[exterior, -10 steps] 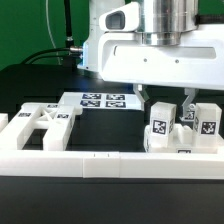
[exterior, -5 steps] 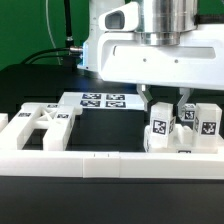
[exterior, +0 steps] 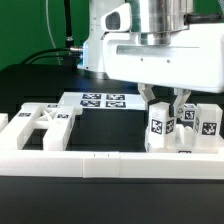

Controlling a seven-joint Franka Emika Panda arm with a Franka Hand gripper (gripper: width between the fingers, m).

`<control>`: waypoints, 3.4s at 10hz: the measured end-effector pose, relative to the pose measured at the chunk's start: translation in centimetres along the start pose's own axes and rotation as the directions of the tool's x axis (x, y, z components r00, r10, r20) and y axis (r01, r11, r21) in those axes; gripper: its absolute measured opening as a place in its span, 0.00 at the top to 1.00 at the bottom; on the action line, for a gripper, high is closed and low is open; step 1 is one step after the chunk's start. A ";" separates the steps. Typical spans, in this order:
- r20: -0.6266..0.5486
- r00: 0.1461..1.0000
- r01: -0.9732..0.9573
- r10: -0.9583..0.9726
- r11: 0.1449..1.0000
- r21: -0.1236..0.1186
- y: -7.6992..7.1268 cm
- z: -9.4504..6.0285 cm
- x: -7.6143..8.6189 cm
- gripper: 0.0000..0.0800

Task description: Assemble chair

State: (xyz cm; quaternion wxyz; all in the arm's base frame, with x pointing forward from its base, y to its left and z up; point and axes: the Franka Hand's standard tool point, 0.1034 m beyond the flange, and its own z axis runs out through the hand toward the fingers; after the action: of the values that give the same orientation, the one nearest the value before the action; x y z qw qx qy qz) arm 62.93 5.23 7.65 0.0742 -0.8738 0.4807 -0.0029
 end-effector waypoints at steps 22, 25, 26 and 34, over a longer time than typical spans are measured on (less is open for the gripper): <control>0.068 0.712 -0.703 0.699 0.708 0.069 0.3 -2.8 -1.6 0.19; 0.064 0.713 -0.701 0.698 0.711 0.065 0.4 -2.4 -1.6 0.19; 0.064 0.714 -0.701 0.698 0.711 0.064 0.4 -2.4 -1.6 0.19; 0.066 0.859 -0.510 0.508 0.860 0.011 0.8 -2.2 -2.3 0.19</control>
Offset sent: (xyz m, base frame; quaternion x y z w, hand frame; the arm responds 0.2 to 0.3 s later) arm 0.0000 0.0000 0.0000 0.0000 0.0000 0.1938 0.9810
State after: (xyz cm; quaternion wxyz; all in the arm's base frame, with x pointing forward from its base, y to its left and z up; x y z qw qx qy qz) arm 60.91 6.44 9.92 0.0993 -0.7144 0.6917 0.0367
